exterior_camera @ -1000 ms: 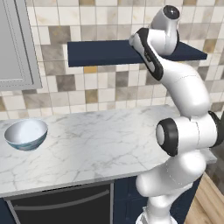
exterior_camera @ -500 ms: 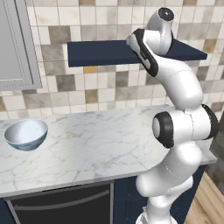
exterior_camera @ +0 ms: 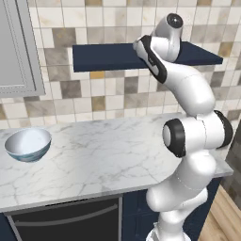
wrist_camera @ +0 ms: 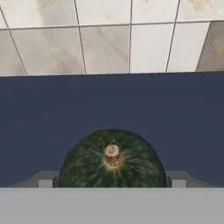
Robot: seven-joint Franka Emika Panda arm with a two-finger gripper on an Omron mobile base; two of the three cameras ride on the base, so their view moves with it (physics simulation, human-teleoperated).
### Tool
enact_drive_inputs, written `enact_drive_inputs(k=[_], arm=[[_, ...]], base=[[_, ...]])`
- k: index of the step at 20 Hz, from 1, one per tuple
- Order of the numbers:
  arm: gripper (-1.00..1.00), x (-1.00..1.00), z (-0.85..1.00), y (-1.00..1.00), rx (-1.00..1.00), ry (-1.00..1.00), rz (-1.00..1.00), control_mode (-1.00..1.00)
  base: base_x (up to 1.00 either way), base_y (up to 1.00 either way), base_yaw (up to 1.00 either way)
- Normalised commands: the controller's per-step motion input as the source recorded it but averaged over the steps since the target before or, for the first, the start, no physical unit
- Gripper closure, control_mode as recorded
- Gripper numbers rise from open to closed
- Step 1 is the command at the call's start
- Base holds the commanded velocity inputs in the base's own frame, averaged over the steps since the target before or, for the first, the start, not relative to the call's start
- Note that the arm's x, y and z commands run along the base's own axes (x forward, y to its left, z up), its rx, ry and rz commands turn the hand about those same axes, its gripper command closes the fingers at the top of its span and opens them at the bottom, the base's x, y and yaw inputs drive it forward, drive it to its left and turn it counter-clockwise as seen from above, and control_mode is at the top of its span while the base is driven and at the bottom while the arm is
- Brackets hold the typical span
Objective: Pick the squashs from the cabinet and place them in one bowl. Pick the broccoli from the sink and place it in the other bowl.
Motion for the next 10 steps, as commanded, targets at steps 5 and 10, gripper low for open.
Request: enact_drive_inputs(k=[5, 10], arm=[[1.0, -0.08, 0.03, 0.03, 0.0, -0.01, -0.02, -1.0], [1.0, -0.83, 0.34, 0.14, 0.03, -0.02, -0.05, -1.0]], base=[[0.0, 0.0, 0.0], [0.0, 0.0, 0.0]])
